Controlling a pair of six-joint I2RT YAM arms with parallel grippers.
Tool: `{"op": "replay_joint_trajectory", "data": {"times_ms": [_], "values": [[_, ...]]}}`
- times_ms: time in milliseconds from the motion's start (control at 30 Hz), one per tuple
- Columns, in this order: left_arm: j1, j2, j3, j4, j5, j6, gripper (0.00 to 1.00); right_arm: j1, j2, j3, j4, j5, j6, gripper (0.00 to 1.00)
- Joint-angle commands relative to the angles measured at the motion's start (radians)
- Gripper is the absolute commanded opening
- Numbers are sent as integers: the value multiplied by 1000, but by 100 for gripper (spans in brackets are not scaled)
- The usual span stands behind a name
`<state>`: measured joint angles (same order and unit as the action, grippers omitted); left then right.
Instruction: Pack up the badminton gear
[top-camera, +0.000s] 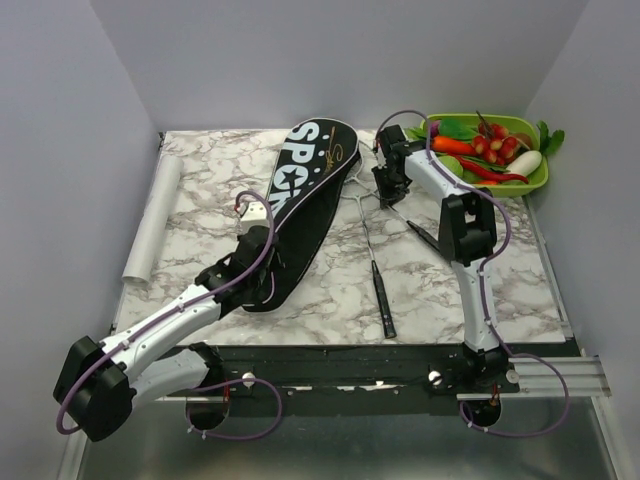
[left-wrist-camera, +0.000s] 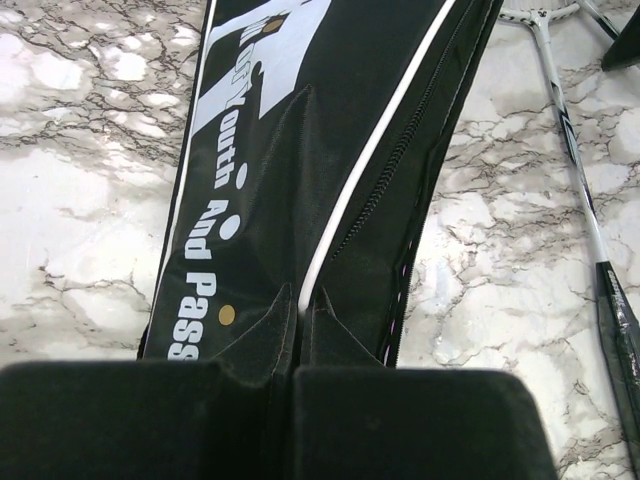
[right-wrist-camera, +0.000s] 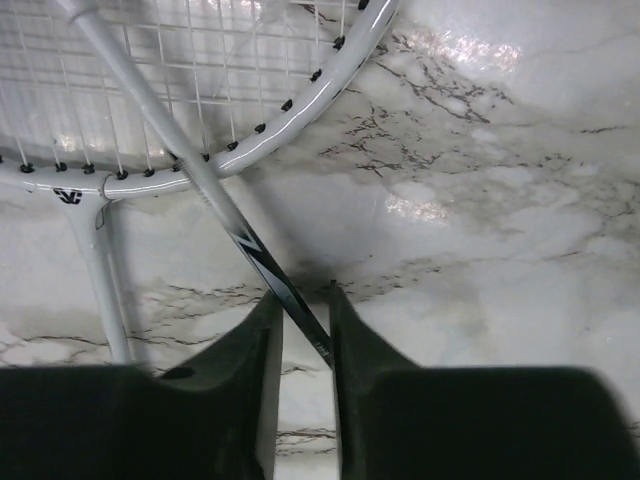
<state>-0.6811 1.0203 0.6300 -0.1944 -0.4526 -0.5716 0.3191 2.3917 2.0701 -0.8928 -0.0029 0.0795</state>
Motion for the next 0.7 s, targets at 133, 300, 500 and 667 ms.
{"op": "replay_joint_trajectory", "data": {"times_ms": [133, 300, 500, 667], "values": [[15, -25, 0, 58, 15, -2, 0, -3, -6, -45, -31, -8, 31, 1], [14, -22, 20, 46, 15, -2, 0, 11, -143, -206, 12, -14, 97, 1], [14, -32, 60, 4, 20, -5, 0, 55, -420, -425, 48, -3, 173, 1], [12, -61, 85, -43, 0, -11, 0, 66, -640, -672, 78, -3, 226, 1]]}}
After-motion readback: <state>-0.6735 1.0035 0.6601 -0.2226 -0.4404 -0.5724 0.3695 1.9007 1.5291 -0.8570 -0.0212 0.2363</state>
